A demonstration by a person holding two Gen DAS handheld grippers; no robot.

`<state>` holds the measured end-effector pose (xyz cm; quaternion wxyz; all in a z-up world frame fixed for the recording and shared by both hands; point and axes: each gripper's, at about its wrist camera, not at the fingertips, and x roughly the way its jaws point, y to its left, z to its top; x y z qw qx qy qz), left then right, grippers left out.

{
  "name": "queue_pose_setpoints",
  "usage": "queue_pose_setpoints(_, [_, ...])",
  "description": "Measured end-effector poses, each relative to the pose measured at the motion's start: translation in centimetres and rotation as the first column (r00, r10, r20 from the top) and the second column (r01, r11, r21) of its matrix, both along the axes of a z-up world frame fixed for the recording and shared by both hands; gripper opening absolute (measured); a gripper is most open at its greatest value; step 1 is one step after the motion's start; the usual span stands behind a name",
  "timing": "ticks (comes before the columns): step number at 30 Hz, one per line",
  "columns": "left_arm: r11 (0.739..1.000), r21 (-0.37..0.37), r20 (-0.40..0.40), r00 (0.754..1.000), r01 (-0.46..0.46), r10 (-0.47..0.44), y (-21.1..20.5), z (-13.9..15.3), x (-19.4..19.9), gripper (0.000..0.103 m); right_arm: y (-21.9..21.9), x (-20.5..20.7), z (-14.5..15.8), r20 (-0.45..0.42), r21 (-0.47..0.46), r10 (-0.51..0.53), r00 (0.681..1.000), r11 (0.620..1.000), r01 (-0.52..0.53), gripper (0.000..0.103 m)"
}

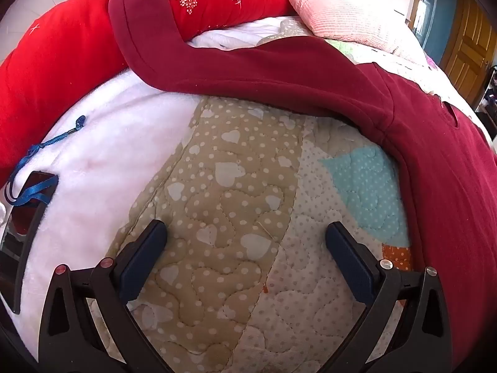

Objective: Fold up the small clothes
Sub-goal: 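Move both tools over the dark red sweatshirt spread on the bed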

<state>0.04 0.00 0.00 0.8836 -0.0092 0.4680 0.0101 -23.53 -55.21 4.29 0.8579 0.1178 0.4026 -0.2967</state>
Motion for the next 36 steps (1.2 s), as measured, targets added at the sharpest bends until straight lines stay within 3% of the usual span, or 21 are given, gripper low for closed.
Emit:
queue_pose_setpoints(6, [1.000, 0.001, -0.010, 1.000, -0.011, 0.011, 0.3, 0.0, 0.3, 0.103, 0.1, 0.1, -0.2, 0.000, -0.001, 0.000, 1.000, 1.000, 0.000, 0.103])
queue_pose_setpoints(12, [0.997, 0.031, -0.076, 0.994, -0.075, 0.077, 0.3, 0.7, -0.1, 0.103, 0.2, 0.3, -0.5, -0.001, -0.002, 0.000, 1.000, 1.000, 0.000, 0.103])
queue_pose_setpoints(16, [0.994, 0.090, -0.036, 0.998, -0.054, 0.057, -1.8, 2.2, -2.0, 0.102, 0.2, 0.4, -0.6, -0.001, -0.002, 0.000, 1.000, 1.000, 0.000, 0.103])
queue_pose_setpoints(21, [0.967, 0.253, 0.029, 1.000, -0.012, 0.005, -4.7, 3.8, -3.7, 0.102, 0.3, 0.5, -0.8, -0.002, -0.003, 0.000, 1.000, 1.000, 0.000, 0.103])
queue_pose_setpoints(29, [0.977, 0.204, 0.121, 0.989, 0.056, -0.082, -8.2, 6.9, -5.7, 0.103, 1.8, -0.9, 1.5, -0.027, 0.021, 0.026, 0.999, 0.999, -0.025, 0.103])
queue_pose_setpoints(32, [0.978, 0.202, 0.153, 0.985, 0.053, -0.085, -9.3, 7.7, -5.9, 0.102, 4.4, -1.9, 3.9, 0.021, 0.041, 0.068, 0.997, 0.997, -0.068, 0.103])
queue_pose_setpoints(36, [0.983, 0.167, 0.165, 0.981, 0.072, -0.100, -10.5, 8.4, -6.3, 0.102, 9.0, -1.5, 6.7, 0.028, 0.000, 0.158, 0.987, 0.987, -0.158, 0.103])
